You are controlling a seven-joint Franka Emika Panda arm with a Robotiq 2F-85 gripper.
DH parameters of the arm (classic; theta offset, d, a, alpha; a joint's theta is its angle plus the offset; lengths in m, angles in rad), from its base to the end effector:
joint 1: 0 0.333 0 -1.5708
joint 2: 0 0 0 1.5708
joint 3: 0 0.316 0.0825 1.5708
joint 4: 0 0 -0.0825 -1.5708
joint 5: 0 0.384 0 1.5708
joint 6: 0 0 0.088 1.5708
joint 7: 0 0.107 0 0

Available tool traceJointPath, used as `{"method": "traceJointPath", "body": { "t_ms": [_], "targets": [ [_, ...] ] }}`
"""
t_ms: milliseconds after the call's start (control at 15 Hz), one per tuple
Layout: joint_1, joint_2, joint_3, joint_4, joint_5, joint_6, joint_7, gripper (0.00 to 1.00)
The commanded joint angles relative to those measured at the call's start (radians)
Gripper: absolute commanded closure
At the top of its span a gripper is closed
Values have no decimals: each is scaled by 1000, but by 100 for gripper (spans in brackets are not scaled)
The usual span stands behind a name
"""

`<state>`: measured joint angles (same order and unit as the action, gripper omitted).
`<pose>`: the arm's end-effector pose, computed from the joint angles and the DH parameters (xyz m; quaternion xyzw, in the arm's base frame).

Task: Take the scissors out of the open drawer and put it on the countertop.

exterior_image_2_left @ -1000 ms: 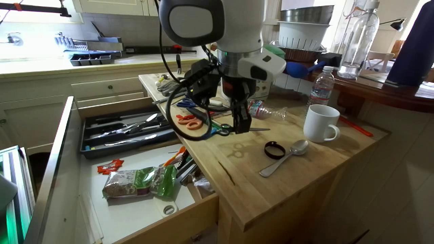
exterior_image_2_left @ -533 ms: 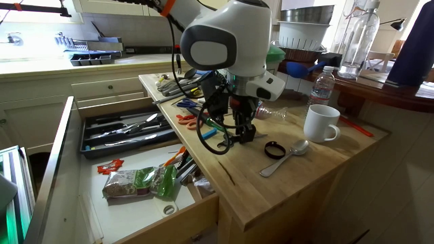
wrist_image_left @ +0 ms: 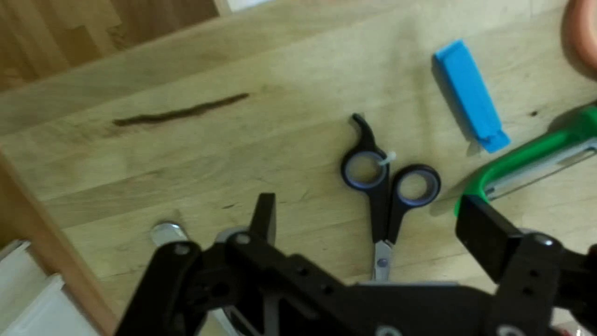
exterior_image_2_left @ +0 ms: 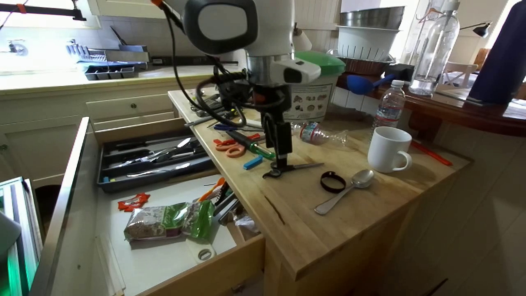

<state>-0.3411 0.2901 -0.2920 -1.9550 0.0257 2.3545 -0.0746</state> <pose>0.5049 -0.3597 0.3473 0.9589 -0.2752 0.0464 0.0503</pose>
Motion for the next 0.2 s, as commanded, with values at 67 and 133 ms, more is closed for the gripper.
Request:
{"method": "traceJointPath", "body": {
  "t_ms": [67, 133],
  "targets": [
    [150, -248, -90, -304, -361, 105, 133, 0],
    [77, -138, -43, -157, -244, 47, 90, 0]
  ]
}}
